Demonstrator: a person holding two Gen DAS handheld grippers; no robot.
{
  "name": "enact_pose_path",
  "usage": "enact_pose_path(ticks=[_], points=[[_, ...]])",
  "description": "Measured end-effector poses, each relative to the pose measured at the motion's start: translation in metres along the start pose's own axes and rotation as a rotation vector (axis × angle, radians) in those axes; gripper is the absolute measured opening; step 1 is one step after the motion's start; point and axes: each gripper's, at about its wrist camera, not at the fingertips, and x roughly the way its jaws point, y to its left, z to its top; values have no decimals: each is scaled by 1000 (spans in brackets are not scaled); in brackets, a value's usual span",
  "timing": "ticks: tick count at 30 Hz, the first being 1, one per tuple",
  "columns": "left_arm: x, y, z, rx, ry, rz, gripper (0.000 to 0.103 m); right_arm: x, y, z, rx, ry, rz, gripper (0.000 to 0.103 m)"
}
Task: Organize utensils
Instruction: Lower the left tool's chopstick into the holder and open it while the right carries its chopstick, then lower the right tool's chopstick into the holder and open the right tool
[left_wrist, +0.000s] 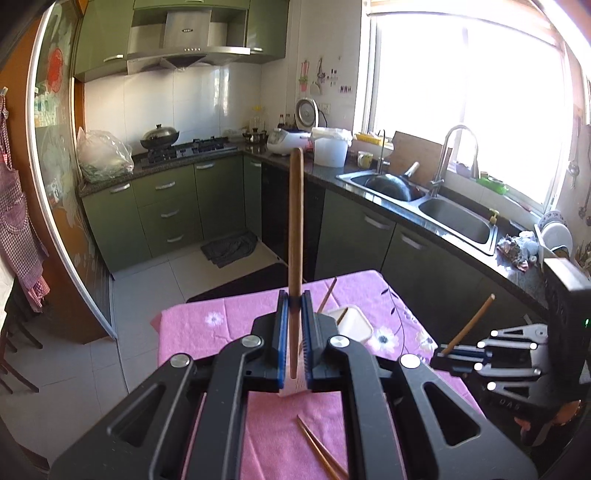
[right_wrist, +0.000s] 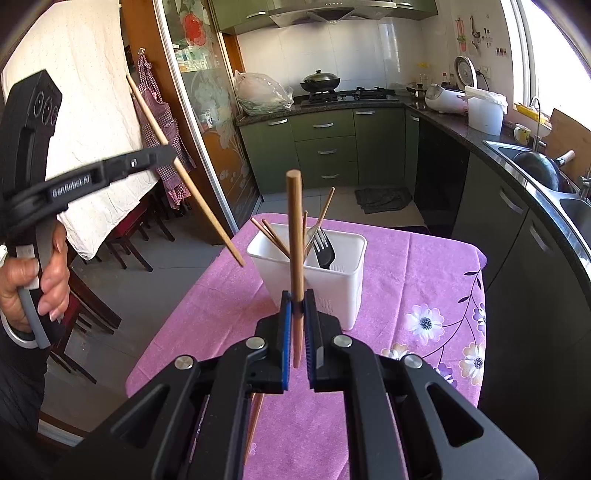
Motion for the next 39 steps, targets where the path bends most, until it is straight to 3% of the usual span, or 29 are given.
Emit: enact_pose_path(ticks=[4,7,16,24,28,32,39], points=[[14,-4,16,7,-33,27,7,2,-3,-4,3,10,3,7],[34,-5,17,-5,-9,28,7,0,-4,-4,5,13,2,7],[101,2,-32,-25,239,8,8,-21,-10,15,19,-47,-12,7],[73,12,-44,-28,189,16,22,-42,-28,65,91,-166,-12,7],[56,14,-59,-19,201,15,26,-43,-37,93,129,-217,-28,7],[52,12,-85,-17,261,0,27,-18,-42,103,138,-178,-60,7],[62,4,-124,-11,369,-31,32,41,-43,81,122,-59,-92,7]])
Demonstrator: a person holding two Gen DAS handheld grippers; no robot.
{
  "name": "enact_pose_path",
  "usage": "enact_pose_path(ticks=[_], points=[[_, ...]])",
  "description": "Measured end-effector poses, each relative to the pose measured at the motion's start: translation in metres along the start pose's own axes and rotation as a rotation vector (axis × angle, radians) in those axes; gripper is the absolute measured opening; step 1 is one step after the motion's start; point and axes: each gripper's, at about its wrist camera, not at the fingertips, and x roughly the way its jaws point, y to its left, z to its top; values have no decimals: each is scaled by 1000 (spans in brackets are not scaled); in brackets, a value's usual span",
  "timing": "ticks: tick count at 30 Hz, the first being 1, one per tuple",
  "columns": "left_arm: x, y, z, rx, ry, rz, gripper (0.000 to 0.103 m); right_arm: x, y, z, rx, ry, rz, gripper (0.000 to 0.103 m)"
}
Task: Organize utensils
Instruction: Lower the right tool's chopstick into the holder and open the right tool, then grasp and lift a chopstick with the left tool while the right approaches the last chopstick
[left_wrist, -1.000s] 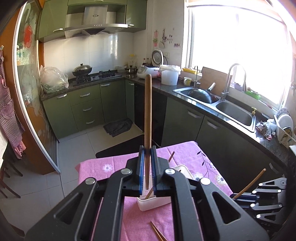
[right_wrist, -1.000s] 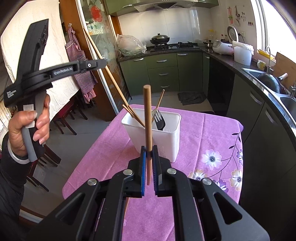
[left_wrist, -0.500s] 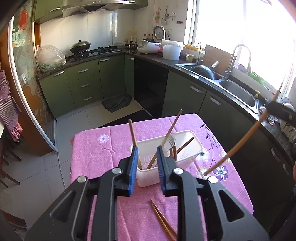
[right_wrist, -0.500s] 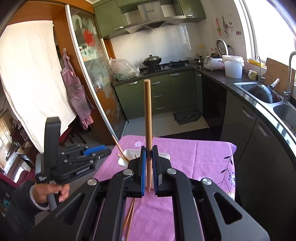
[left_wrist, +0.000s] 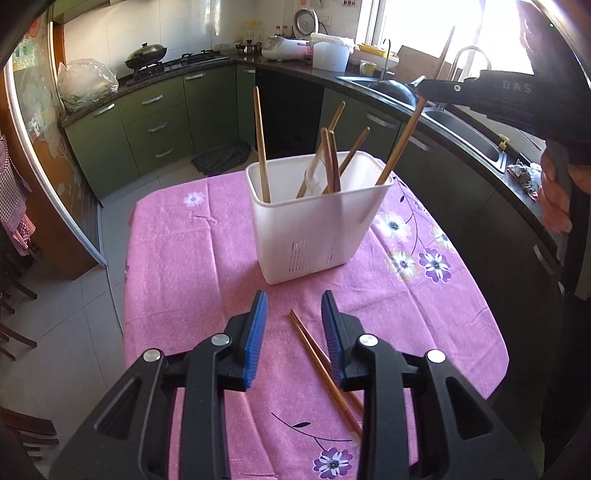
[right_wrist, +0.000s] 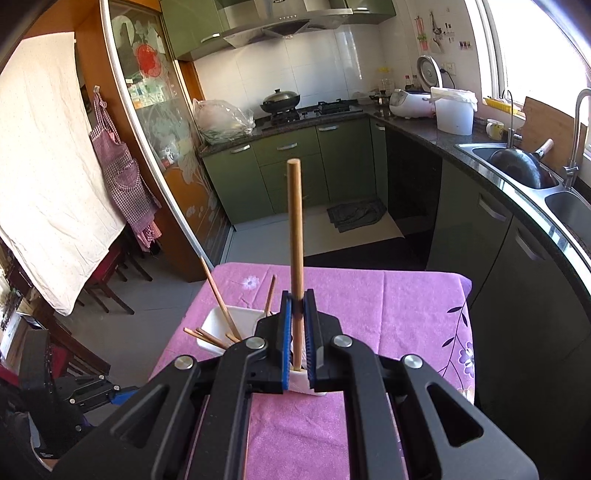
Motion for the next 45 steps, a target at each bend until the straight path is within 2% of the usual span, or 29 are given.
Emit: enact_pose_path(ticks=[3,7,12,14,16,19,24,27,32,42,45], points=[[4,-6,-2,11,7,1,38,18,1,-11,-13,43,-13,7],[9,-13,-4,23,25,0,38,29,1,-21,-28,75,-19,9],[22,-18,-14,34,78,8,40,-10,-1,-24,-22,-4,7,14],[30,-20,-22,34,114,6,40,-36,1,-30,-33,-43,13,17],[42,-23,-31,30,162,-1,40,-50,0,-45,-43,-43,20,20],[61,-26,-45,21,232,-16,40,-46,-2,-79,-58,31,18,20],[96,-30,-62,-25,353,-39,39,5,-8,-143,-81,235,18,20],[110,-30,-68,-75,408,-45,38,28,-18,-165,-58,297,24,20],[125,-30,-69,-113,447,-20,27,31,-30,-172,-25,298,39,20],[143,-43,-66,-69,476,40,19,30,-38,-173,-1,303,53,20],[148,-49,-61,-48,474,51,13,31,-38,-174,2,307,55,20]])
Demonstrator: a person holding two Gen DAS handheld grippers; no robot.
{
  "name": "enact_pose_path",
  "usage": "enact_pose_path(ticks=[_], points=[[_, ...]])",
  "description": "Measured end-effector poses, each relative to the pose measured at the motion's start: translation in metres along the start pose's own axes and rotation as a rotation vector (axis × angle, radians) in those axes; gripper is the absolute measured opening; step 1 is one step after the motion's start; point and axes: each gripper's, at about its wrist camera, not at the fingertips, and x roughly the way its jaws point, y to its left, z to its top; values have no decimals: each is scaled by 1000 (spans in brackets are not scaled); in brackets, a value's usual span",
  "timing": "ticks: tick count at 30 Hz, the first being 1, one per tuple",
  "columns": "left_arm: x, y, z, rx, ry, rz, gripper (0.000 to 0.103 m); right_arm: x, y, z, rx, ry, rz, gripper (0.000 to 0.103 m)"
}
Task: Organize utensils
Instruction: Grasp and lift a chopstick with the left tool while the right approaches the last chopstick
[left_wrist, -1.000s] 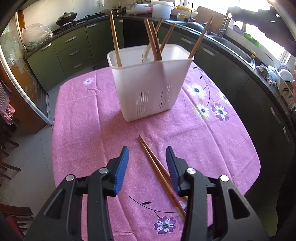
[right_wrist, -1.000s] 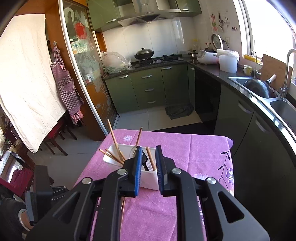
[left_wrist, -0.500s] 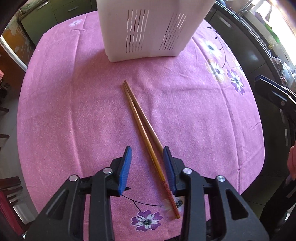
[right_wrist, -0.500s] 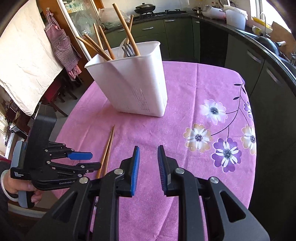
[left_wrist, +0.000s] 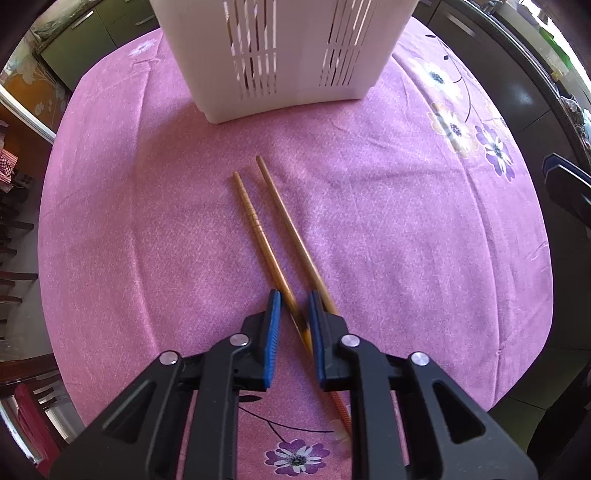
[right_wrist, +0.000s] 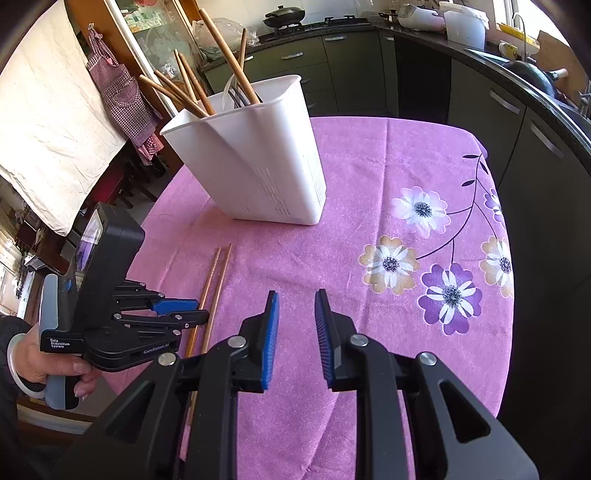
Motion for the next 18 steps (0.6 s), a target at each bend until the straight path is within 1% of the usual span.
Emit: enact_pose_path(ticks=[4,6,8,13,18], points=[[2,-3,5,5,4,-3,9,0,-1,-2,1,8,-2,20],[-2,2,5,-2,5,-13,8,-1,-2,-3,5,10,-7,20],[-5,5,6,-5,-12,-18,7,-1,-3,-3,6,13,-11,20],[-36,13,0,6,-101,-25,7,3,-1,-5,-1,38,-17,20],[-77,18,-9,18,-222,-22,7,15,7,-6,-12,74,-15,20]])
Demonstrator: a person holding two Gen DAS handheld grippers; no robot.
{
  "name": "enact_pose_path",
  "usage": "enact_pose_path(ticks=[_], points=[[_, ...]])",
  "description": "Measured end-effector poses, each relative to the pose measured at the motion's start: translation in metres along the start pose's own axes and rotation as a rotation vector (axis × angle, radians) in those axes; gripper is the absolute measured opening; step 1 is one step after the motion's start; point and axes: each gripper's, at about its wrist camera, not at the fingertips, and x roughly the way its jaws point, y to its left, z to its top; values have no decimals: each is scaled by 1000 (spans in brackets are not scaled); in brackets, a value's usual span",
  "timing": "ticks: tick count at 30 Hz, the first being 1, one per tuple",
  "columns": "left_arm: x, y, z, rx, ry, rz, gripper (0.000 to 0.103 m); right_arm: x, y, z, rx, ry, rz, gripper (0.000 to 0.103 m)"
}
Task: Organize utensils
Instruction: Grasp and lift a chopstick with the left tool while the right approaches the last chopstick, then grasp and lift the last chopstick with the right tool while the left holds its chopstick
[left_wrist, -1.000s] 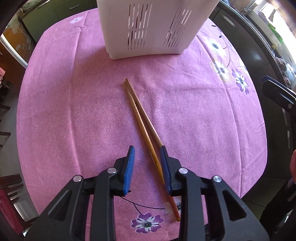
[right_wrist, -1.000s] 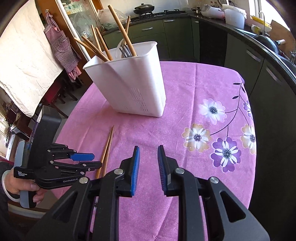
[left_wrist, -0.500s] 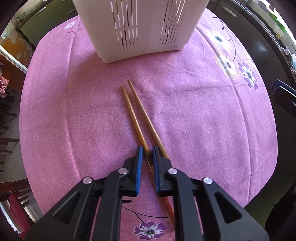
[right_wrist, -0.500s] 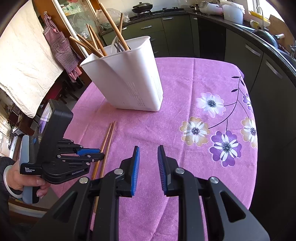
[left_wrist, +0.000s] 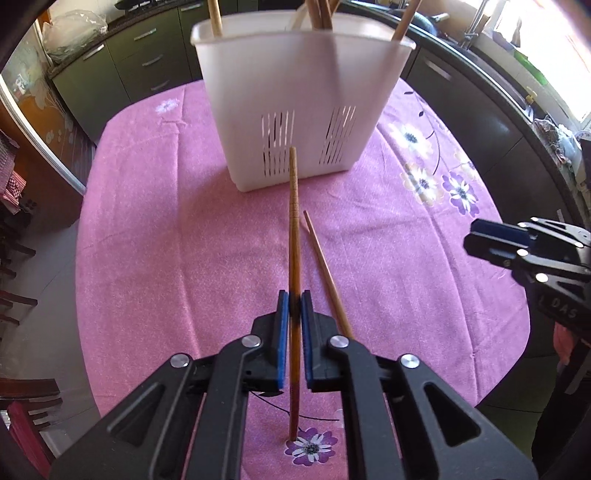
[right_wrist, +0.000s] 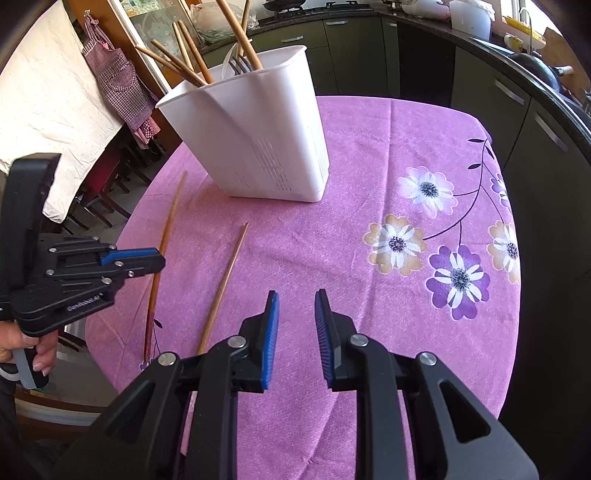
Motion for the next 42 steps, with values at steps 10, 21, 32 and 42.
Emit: enact_pose_path(ticks=[10,21,32,42], points=[[-67,15,-17,27,-239,37,7,34,39,2,-58,84,5,23],[-82,20,-28,54,-286,24,7,91,86,17,-105,205,-41,23],[-80,22,-30,76,-278,8,7,125,107,24,-133,245,-137,11],[-76,27,-28,68,-264,4,7,99,89,22,-99,156,-82,7]])
